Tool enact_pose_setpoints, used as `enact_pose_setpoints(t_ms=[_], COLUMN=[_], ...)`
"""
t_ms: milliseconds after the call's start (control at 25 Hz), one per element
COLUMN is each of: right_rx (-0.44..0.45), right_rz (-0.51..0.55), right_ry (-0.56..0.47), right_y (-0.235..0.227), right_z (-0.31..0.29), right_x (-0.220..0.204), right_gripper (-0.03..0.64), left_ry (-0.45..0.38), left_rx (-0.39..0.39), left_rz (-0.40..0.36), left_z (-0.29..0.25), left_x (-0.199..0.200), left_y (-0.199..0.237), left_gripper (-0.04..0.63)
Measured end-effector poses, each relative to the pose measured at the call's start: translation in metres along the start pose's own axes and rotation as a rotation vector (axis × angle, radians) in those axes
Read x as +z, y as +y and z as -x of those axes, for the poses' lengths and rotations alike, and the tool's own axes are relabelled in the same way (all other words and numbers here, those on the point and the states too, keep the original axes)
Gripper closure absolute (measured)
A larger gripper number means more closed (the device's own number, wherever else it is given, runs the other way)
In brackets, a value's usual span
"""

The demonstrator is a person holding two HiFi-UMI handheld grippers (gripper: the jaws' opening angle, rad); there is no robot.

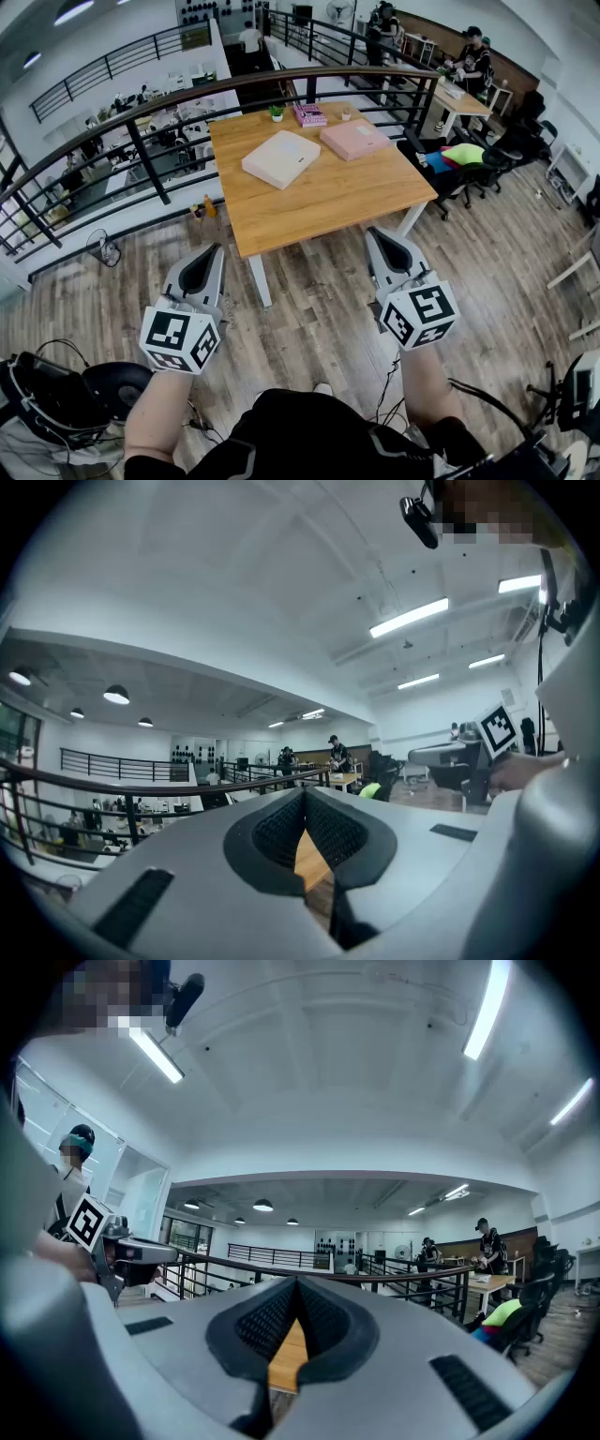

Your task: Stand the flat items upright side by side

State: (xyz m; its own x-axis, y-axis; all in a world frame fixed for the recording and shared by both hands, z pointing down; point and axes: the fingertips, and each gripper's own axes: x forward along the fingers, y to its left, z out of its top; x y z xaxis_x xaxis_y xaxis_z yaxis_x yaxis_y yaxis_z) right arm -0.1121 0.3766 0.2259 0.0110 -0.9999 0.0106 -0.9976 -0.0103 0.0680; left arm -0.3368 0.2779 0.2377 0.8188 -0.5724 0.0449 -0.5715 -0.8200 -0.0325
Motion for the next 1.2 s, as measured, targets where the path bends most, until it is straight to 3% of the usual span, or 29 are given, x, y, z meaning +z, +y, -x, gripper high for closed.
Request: enact_pose_setpoints(t_ms=[120,280,520,720,960,1200], right_rx=[0.006,0.019,0.022,0.026,0.026,0.028], right_rz=[-0.004,-0.012,-0.064,-0.061,-0.052,-0.030], right_ry=[0.003,0.003,-0.029,-0.012,-0.010,-0.003], right_y=[0.003,0.002,-0.004,-0.008,-0.014,-0.015], right_z=[0.001,0.001,0.010,0.014,0.019,0.018], right_x=[0.000,0.002,0.004,-0.003,-0.004,-0.007], right_gripper=[0.609,0.609,0.607,0.607,0.607,0.607], left_ry=[-0.024,-0.014,-0.015,-0.055,-0.025,-0.009], left_rx=[0.015,-0.044,-0.012,-0.009,0.001,0.025], left_rz=[0.062,-0.017,0.006,0.096,0.017,0.015], left_z=[-0.008,-0.027,-0.038,-0.026,-0.029,-0.030], left_x=[-0.005,-0.006,0.004,0.009,0.006,0.002], left_y=[-0.008,-0.035,-0.034,-0.034,-0.040,-0.036], left_gripper=[0.568,0.568,0.567,0.568,0.568,0.566])
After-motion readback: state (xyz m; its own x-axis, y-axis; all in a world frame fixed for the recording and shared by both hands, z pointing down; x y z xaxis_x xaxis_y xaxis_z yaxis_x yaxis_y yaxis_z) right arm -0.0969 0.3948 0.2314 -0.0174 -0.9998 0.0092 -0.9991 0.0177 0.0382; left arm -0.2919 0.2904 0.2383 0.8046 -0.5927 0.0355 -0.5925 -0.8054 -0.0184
